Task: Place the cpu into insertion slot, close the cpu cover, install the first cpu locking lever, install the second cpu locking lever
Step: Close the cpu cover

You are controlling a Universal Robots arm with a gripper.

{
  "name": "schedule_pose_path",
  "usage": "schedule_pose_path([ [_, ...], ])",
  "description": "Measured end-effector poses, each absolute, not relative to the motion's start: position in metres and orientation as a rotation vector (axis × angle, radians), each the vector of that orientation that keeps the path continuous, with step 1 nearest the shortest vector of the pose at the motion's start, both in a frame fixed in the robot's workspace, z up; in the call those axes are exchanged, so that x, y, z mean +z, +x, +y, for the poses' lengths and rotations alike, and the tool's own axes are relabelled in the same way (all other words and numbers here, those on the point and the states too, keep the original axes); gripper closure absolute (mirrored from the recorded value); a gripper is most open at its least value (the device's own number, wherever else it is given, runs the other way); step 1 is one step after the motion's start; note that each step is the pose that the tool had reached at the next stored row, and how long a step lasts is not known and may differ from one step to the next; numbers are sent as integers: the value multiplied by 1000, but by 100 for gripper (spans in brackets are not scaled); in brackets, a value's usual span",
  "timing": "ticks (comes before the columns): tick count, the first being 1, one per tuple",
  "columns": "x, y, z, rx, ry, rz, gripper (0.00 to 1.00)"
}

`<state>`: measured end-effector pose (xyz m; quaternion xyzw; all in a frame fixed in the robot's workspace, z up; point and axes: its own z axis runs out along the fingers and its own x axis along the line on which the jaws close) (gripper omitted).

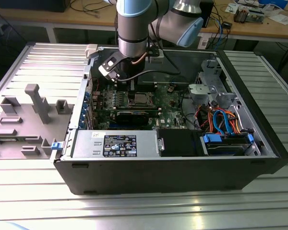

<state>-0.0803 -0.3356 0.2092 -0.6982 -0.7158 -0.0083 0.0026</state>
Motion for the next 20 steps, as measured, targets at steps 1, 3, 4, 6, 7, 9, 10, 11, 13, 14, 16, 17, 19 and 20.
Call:
schedule_pose_path([
  [1, 210, -80, -336, -26, -2190, -2245, 89],
  [3, 210, -80, -336, -27, -2190, -2245, 89],
  [4, 210, -79, -336, -26, -2190, -2245, 89],
  [6, 210, -72, -336, -26, -2190, -2245, 89],
  [7, 209, -68, -336, -26, -2190, -2245, 89],
  [9, 209, -61, -336, -26, -2190, -2245, 89],
  [10, 209, -58, -336, -26, -2190, -2245, 89],
  [11, 209, -55, -336, -26, -2190, -2245, 89],
  [13, 209, -54, -336, -26, -2190, -2245, 89],
  [14, 209, -54, -336, -26, -2190, -2245, 89],
  [16, 209, -54, -336, -26, -2190, -2245, 89],
  [17, 209, -54, -336, -26, -2190, -2245, 89],
  [19, 209, -53, -336, -26, -2190, -2245, 89],
  [20, 209, -53, -336, -26, -2190, -2245, 89],
])
